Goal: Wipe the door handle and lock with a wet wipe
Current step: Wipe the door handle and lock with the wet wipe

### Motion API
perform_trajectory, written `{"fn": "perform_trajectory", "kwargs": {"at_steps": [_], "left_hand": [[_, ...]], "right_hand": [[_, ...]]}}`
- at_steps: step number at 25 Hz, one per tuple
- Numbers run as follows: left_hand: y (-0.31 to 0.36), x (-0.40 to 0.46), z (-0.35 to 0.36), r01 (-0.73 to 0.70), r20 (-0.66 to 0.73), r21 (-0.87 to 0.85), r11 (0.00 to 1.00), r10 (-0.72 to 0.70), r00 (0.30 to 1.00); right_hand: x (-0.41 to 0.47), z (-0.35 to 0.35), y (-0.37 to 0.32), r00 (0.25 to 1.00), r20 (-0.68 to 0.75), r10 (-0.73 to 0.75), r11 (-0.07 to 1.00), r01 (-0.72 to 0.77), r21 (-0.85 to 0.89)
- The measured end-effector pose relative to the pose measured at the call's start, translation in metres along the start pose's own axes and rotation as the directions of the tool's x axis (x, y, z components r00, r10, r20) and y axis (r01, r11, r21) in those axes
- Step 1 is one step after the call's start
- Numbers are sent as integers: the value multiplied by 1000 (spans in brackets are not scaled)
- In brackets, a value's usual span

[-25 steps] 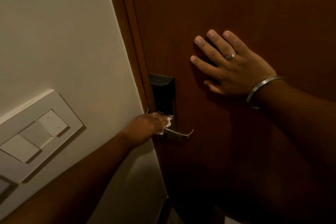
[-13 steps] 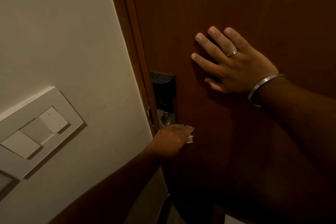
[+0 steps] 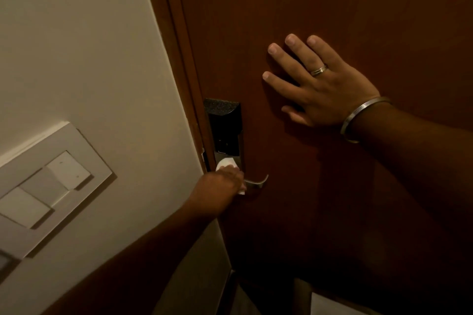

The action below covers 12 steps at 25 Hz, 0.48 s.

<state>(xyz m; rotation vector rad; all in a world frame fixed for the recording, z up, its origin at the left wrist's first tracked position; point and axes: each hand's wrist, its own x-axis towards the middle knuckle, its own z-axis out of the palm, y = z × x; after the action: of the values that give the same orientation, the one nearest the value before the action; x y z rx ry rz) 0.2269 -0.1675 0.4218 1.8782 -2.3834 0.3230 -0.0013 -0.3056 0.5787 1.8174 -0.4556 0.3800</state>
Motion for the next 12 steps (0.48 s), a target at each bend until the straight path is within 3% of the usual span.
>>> {"fn": "perform_trajectory", "kwargs": {"at_steps": [2,3,7,8,10,12], "left_hand": [[27,2,2,158,58,29,987,-159,986],[35,2,2,157,53,24,987,-159,986],[60,13,-8,-115,-68,59,992,119,991],[68,19,-11,-110,-85,-12,994,109,990],[84,31,-19,43,-100,-376,925,-87,991],[93,34,-24,175,-91,-756,631,-365,927]], "right_hand": [[0,-4,2,1000,29,-9,999,8,36],[0,-8,3,998,57,-4,998,1,59],[-11,-32,-17,977,141,157,938,-192,287],[-24,-39,-31,967,164,197,898,-245,367],[-64,-51,-59,916,296,269,773,-389,500],[-110,-62,-84,769,546,332,509,-634,583]]}}
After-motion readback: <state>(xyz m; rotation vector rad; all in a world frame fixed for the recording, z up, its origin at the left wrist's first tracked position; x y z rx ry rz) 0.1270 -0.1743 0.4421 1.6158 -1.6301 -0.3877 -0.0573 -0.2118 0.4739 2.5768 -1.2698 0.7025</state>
